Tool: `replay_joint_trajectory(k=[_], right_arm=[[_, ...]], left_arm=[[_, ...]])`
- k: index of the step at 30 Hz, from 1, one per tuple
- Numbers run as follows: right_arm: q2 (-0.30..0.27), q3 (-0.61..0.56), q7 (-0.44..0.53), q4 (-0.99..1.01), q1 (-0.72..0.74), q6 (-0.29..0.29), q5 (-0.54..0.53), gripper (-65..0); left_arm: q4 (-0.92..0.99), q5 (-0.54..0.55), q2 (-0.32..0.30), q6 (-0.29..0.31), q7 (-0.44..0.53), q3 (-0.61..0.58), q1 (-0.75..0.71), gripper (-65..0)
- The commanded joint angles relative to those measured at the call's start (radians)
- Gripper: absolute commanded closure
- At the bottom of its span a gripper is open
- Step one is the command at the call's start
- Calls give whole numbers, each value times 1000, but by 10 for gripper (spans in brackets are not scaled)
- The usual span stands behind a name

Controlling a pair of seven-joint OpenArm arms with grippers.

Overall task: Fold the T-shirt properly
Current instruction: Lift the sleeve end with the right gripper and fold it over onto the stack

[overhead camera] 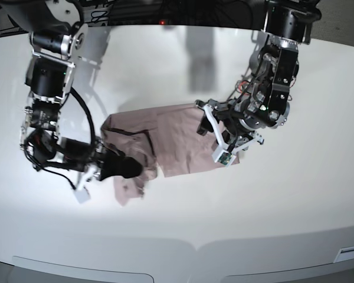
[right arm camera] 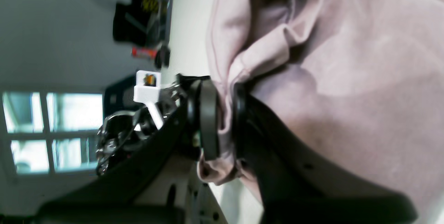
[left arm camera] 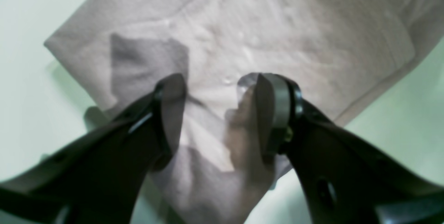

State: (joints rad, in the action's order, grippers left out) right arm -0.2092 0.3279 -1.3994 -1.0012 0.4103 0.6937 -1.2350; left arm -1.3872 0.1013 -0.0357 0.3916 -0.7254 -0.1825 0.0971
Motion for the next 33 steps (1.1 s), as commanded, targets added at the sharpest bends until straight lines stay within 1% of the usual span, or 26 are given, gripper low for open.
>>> replay_joint_trajectory(k=[1,4,10,17,20,21,25,31,33], right_arm=[[5,-17,3,-16,32,4,-53,0],[49,-74,3,-16,43,4,-90,0],[119,-153,3,-16,53,4,-90,0],[201,-159,3,-16,53,4,-90,0],[229,-159,3,-16,55,4,-121,0],[235,-159,3,-16,57,4,-134,0],[239,-159,3,-16,58,4,-132,0],[239,-159,3,-16,58,4,-130,0],[239,-159,3,-16,58,4,-130,0]], left_arm=[[-10,-5,2,-7,-7,1,14,-326],[-10,-4,2,-7,-7,1,14,-326],[-10,-5,2,-7,-8,1,14,-326],[-10,-4,2,-7,-10,1,14,-326],[-10,-4,2,-7,-11,1,14,-326],[-10,-4,2,-7,-11,1,14,-326],[-10,-14,1,-7,-15,1,17,-326],[-10,-23,1,-7,-66,1,60,-326],[-11,-23,2,-7,-67,1,72,-326]])
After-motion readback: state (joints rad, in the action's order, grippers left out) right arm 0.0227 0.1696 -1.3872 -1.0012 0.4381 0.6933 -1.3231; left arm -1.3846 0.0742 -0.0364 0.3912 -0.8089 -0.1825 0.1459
